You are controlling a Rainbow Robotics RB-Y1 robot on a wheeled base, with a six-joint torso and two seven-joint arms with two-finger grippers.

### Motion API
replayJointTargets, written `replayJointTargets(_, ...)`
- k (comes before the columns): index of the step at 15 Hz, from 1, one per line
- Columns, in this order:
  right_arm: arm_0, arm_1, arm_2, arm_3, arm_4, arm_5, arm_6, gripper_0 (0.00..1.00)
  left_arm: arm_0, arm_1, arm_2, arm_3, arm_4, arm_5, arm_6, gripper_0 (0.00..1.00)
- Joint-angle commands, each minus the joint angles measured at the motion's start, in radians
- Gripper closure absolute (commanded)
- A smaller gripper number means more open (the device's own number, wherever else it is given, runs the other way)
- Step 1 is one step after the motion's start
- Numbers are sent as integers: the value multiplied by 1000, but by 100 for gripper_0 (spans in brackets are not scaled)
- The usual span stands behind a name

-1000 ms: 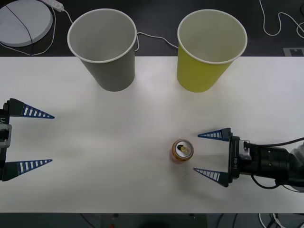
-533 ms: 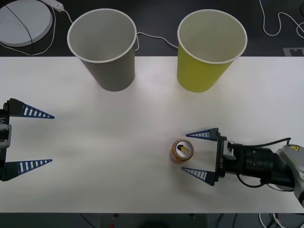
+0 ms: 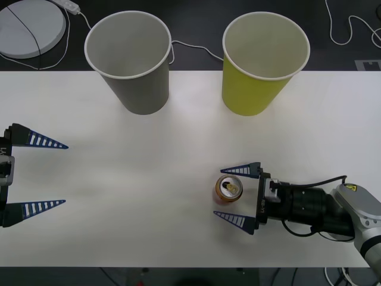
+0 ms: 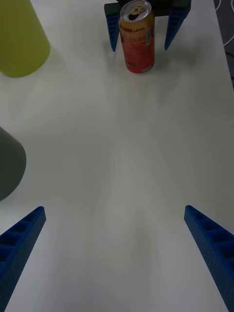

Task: Put the can into the green bin and the plastic bottle into the gray bin

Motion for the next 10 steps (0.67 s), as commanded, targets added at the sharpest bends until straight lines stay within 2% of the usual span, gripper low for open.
replayJointTargets(1,0,-1,0,0,-2,4,6,0,0,0,0,0,0,0,0,0)
replayJointTargets(2,0,-1,0,0,-2,9,9,14,0,0,0,0,0,0,0,0)
replayJointTargets(3,0,-1,0,0,-2,15,9,87,0,0,0,0,0,0,0,0)
replayJointTargets(4,0,-1,0,0,-2,18,9,100,0,0,0,0,0,0,0,0)
replayJointTargets(10,-2,-1,3,-2,0,18,10,100,0,0,0,0,0,0,0,0)
